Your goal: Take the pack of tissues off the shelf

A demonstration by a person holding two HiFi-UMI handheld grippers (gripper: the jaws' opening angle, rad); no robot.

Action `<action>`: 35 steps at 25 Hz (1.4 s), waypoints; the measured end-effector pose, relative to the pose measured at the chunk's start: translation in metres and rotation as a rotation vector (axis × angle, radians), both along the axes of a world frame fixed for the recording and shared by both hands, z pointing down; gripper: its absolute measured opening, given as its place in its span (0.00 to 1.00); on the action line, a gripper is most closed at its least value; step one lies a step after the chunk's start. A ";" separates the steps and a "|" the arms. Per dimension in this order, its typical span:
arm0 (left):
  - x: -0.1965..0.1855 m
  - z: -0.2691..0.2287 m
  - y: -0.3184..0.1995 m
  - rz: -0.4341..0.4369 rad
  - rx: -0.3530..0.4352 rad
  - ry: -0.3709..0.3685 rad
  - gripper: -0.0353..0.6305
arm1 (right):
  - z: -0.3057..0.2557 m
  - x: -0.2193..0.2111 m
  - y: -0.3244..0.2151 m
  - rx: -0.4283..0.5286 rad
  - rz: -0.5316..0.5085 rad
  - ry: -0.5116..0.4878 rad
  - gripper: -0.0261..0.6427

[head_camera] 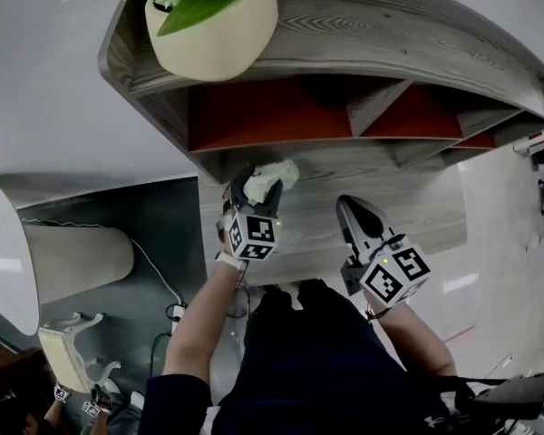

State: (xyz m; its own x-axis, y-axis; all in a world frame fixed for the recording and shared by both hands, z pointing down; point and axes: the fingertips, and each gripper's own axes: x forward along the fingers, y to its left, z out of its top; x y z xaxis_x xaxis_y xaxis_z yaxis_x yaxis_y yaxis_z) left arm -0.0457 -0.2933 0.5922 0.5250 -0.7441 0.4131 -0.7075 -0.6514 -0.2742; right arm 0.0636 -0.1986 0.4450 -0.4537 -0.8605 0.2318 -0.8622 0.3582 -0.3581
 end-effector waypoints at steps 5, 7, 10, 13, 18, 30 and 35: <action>-0.010 -0.084 0.023 -0.032 0.107 0.182 0.34 | -0.013 -0.009 -0.009 0.044 -0.032 -0.013 0.06; -0.013 -0.110 0.035 -0.030 0.120 0.244 0.29 | -0.020 -0.012 -0.012 0.075 -0.034 -0.016 0.06; -0.020 -0.138 0.053 -0.048 0.122 0.311 0.26 | -0.031 -0.017 -0.014 0.116 -0.048 -0.021 0.06; -0.025 -0.161 0.066 -0.072 0.119 0.378 0.23 | -0.041 -0.023 -0.016 0.142 -0.075 -0.028 0.06; -0.030 -0.187 0.084 -0.084 0.117 0.433 0.16 | -0.066 -0.039 -0.012 0.220 -0.145 -0.042 0.06; -0.035 -0.245 0.113 -0.166 0.210 0.511 0.10 | -0.113 -0.054 0.014 0.385 -0.201 0.024 0.06; -0.040 -0.250 0.122 -0.181 0.204 0.502 0.10 | -0.114 -0.054 0.025 0.401 -0.208 0.054 0.06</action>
State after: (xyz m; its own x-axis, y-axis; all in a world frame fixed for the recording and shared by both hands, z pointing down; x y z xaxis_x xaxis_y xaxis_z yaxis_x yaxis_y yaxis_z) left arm -0.0861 -0.1715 0.3422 0.4765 -0.8790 -0.0154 -0.8789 -0.4767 0.0170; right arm 0.0093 -0.1733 0.3306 -0.6228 -0.7789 -0.0735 -0.7709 0.6270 -0.1122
